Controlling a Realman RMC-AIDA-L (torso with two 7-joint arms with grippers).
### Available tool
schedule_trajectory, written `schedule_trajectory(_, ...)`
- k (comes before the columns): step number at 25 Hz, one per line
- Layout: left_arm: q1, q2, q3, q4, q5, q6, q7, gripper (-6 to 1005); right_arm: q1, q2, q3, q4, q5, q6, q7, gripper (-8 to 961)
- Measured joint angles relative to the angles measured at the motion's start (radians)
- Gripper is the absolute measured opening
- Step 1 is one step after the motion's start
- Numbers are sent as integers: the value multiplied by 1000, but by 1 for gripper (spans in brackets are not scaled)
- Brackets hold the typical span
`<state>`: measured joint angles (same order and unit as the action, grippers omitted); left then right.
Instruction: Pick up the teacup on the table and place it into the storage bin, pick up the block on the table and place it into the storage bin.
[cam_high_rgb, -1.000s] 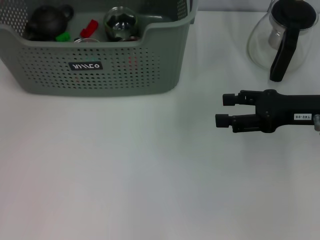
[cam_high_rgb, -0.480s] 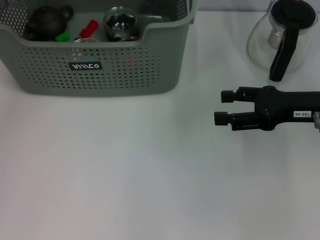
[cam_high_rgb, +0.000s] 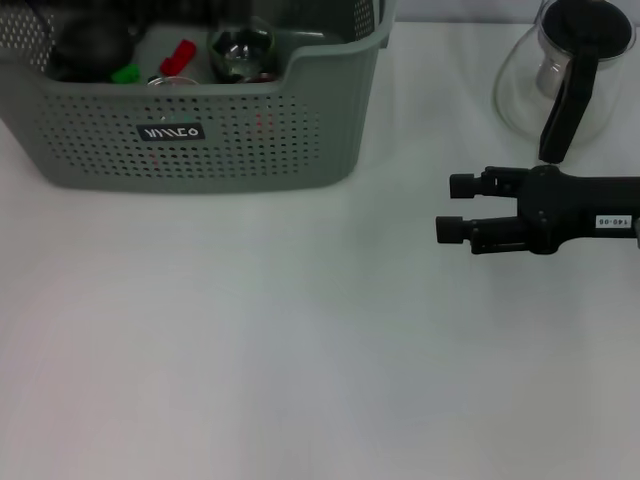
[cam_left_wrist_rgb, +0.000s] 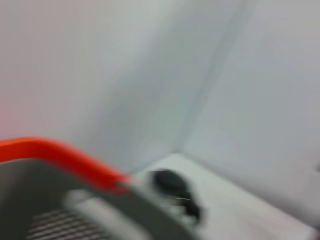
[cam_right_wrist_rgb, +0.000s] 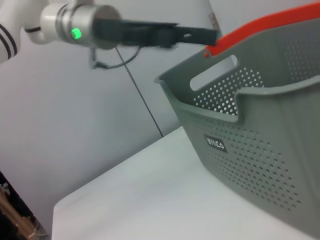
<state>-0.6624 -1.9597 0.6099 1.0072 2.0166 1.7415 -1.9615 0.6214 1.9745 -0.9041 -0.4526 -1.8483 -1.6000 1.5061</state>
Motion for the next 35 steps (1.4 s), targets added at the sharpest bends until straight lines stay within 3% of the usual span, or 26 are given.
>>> schedule_trajectory(2,13,-10,0,-16,-25,75,70,963,0,-5,0,0,-2,-1,-2,896)
schedule_trajectory(8,105,-92,9,-48,-32,166,261,960,-1,-20,-9,-1,-6,-30,-43,896)
schedule_trajectory(10,127,-104,15,-59,-29,197,315,960,-1,-22,-10,-12,-6,-48,-54,896)
schedule_trajectory(13,154,-103,19,-92,-26,219,362,958,9,-21,-19,-34,-7,-63,-63,896)
schedule_trajectory(16,180,-86,17,-151,-24,215,411,957,35,-10,-35,-39,-17,-67,-76,896)
schedule_trajectory(22,227,-60,3,-259,-24,183,556,954,116,38,-42,-39,-116,-19,-86,895)
schedule_trajectory(28,245,-65,6,-274,6,121,581,952,160,75,-43,-38,-190,50,-83,895)
schedule_trajectory(35,242,-87,9,-312,79,23,645,949,156,86,-51,-38,-204,82,-102,895)
